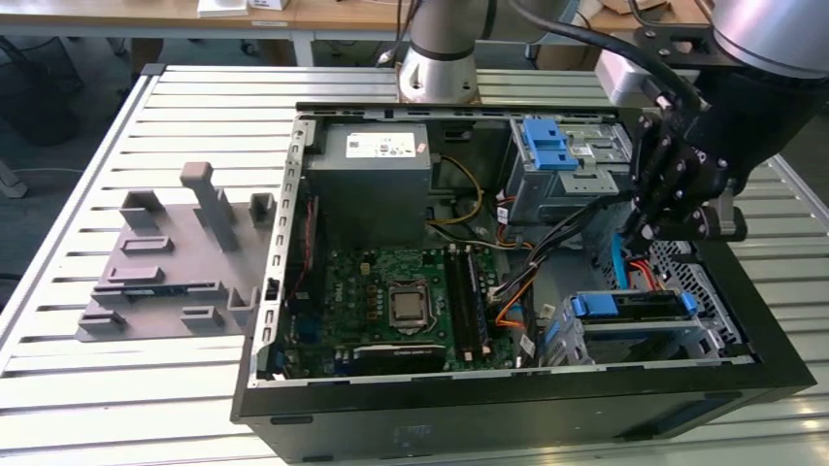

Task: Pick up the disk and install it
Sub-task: 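Insert the second disk wire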

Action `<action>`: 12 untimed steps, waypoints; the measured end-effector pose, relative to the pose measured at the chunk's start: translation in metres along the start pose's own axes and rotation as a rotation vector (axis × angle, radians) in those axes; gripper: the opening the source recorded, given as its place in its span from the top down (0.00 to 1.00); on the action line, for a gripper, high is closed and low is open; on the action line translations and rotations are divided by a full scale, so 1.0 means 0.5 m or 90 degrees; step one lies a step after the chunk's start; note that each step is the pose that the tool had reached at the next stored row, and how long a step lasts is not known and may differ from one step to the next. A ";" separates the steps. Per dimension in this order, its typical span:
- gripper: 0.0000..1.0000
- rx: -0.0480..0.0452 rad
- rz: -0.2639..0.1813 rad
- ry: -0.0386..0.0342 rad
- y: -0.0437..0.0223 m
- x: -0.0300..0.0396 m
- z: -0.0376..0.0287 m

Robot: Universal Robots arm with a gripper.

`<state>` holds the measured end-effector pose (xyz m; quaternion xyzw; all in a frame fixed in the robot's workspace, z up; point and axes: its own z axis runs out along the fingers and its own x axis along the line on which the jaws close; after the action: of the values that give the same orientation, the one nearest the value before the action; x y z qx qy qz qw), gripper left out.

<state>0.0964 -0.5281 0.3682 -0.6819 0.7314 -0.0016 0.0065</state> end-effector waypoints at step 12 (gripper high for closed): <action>0.84 0.0008 0.000 -0.0007 -0.001 0.005 0.008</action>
<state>0.0965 -0.5304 0.3640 -0.6819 0.7314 -0.0017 0.0073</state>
